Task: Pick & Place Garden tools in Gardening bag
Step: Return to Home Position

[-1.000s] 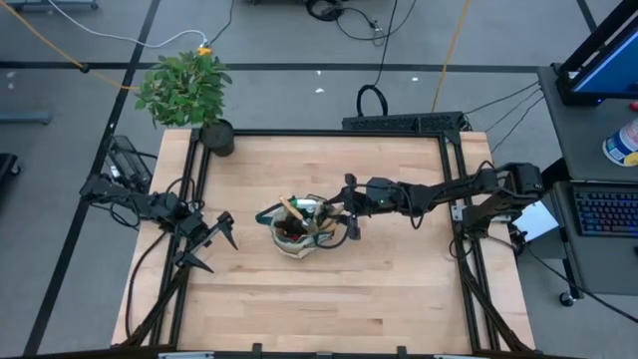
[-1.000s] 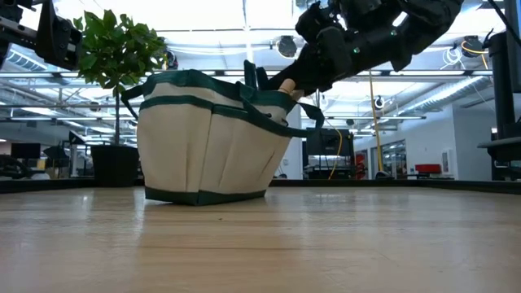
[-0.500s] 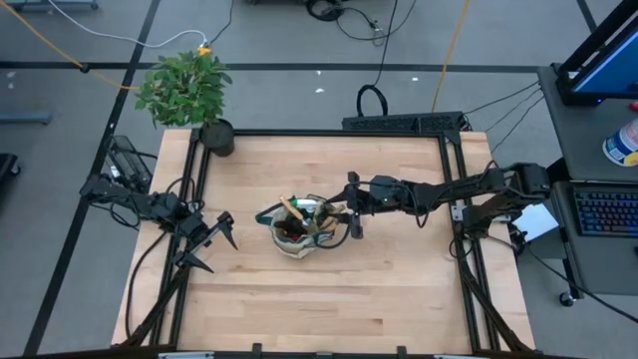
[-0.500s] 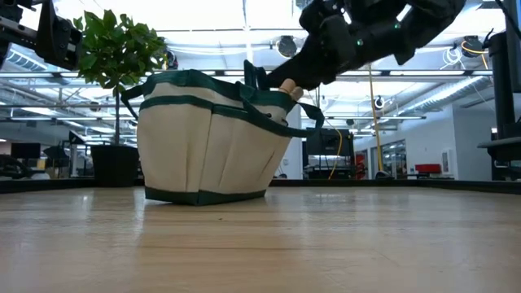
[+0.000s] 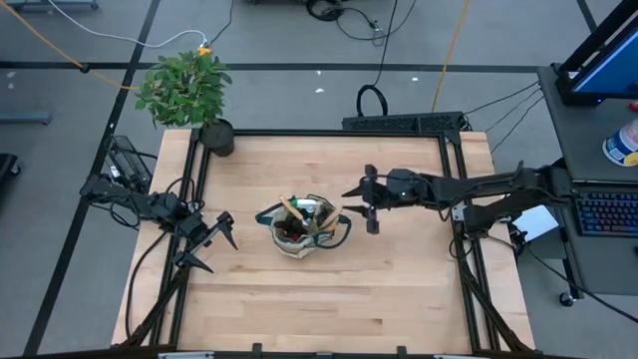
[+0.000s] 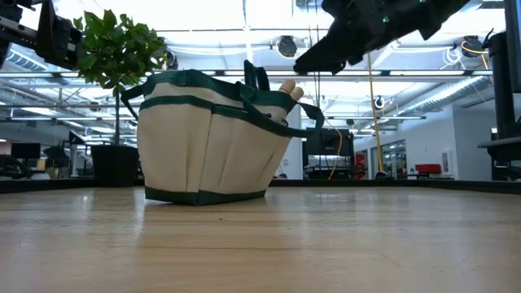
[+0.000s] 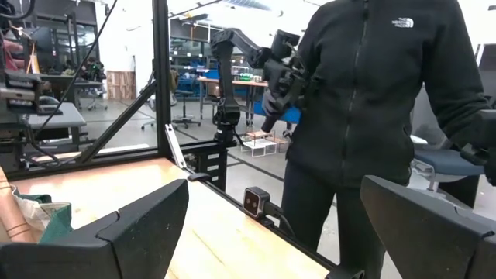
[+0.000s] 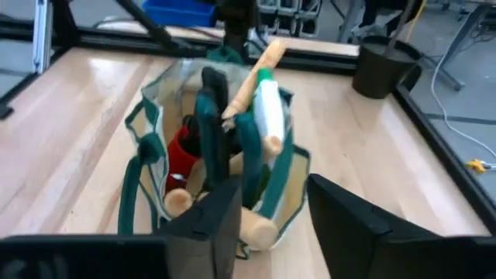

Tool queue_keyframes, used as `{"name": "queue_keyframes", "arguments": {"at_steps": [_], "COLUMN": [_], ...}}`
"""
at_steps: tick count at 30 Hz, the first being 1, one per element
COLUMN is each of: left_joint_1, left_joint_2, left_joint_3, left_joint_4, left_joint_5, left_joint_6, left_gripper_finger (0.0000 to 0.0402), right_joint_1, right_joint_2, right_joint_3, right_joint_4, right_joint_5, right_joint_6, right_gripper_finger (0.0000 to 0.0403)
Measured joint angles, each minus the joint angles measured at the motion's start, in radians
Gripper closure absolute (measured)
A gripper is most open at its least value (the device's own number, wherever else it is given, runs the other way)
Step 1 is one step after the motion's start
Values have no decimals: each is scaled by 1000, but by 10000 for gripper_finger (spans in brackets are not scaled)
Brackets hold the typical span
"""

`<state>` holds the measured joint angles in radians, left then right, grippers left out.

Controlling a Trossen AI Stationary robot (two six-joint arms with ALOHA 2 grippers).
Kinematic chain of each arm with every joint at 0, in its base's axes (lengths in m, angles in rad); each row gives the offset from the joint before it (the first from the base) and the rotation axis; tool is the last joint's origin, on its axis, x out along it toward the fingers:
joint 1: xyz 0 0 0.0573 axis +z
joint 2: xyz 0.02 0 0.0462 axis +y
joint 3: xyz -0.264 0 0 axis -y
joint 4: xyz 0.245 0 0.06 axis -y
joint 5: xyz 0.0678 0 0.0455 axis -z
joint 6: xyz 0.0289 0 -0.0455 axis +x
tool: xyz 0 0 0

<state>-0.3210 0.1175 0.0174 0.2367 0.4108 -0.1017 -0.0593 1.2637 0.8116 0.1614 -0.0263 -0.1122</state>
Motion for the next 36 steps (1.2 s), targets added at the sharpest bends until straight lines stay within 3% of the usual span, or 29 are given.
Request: {"name": "queue_keyframes", "arguments": {"at_steps": [9, 12, 24, 36], "left_joint_1": [0, 0, 4, 92], "left_joint_2": [0, 0, 0, 0], "left_joint_3": [0, 0, 0, 0], "left_joint_4": [6, 7, 8, 40], "left_joint_5": [31, 35, 34, 55], "left_joint_6": [32, 44, 45, 55], "left_gripper_finger": [11, 11, 11, 11], "right_joint_1": [-48, -74, -133, -158], "right_joint_2": [-128, -167, -329, -624], "right_joint_3": [0, 0, -13, -229], "right_joint_4": [-172, -233, -349, -355], "right_joint_5": [-38, -83, -81, -53], "right_joint_6": [28, 45, 73, 212], "right_gripper_finger": [393, 393, 402, 402]}}
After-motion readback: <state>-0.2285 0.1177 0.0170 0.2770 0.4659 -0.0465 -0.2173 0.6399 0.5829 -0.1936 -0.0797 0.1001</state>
